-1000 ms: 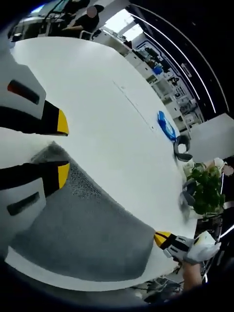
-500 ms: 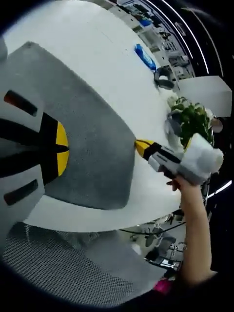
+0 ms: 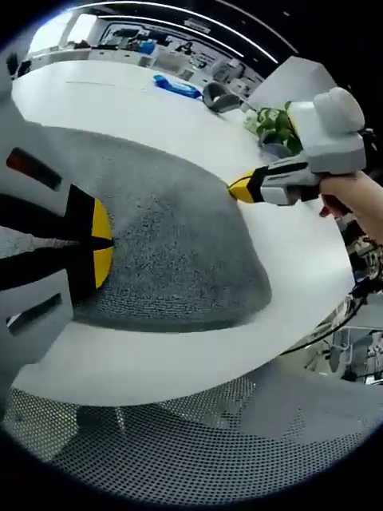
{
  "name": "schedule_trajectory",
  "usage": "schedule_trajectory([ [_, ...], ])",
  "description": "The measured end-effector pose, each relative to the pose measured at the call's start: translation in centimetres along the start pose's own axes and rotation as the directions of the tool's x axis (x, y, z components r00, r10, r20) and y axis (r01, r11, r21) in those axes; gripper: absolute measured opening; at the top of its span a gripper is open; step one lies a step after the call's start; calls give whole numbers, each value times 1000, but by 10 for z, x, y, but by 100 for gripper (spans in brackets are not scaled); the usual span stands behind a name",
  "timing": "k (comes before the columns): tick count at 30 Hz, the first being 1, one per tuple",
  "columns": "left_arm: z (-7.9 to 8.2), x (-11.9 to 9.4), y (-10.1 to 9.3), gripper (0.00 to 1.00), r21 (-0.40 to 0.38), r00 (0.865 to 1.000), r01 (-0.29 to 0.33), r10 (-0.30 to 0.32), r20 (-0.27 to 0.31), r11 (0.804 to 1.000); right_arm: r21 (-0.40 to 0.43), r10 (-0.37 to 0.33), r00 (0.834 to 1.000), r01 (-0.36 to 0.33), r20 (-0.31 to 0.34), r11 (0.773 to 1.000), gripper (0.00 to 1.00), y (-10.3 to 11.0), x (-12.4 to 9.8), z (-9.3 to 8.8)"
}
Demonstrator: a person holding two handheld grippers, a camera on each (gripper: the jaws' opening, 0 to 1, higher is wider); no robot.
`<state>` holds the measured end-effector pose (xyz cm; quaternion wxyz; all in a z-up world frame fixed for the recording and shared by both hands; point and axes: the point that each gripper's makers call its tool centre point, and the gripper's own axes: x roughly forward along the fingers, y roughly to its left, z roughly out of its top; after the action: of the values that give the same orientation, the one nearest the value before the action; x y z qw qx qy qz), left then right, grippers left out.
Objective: Fold the towel on the table until its edges align and the towel forms a compact rectangular stack.
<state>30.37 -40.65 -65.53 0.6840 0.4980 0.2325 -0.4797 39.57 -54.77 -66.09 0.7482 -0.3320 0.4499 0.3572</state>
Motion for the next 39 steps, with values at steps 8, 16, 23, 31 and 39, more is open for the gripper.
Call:
schedule_trajectory([
  [8, -13, -2, 8, 1, -31, 999, -27, 26, -40, 999, -3, 6, 1000, -6, -2, 1000, 0, 9, -2, -2],
  [16, -21, -2, 14, 1, -104, 997, -38, 30, -77, 994, 17, 20, 1000, -20, -4, 1000, 0, 18, -5, -5],
  [23, -33, -4, 19, 0, -257, 992, -59, 28, -125, 965, 39, 29, 1000, -29, 10, 999, 0, 31, -9, -8],
  [31, -36, -5, 20, 0, -393, 994, -22, -21, -105, 919, 59, 37, 993, -43, 108, 997, 0, 37, -12, -6],
  [39, -37, -5, 19, 0, -393, 995, -16, -26, -101, 919, 113, -4, 969, -24, 247, 993, 8, 10, -50, 37],
])
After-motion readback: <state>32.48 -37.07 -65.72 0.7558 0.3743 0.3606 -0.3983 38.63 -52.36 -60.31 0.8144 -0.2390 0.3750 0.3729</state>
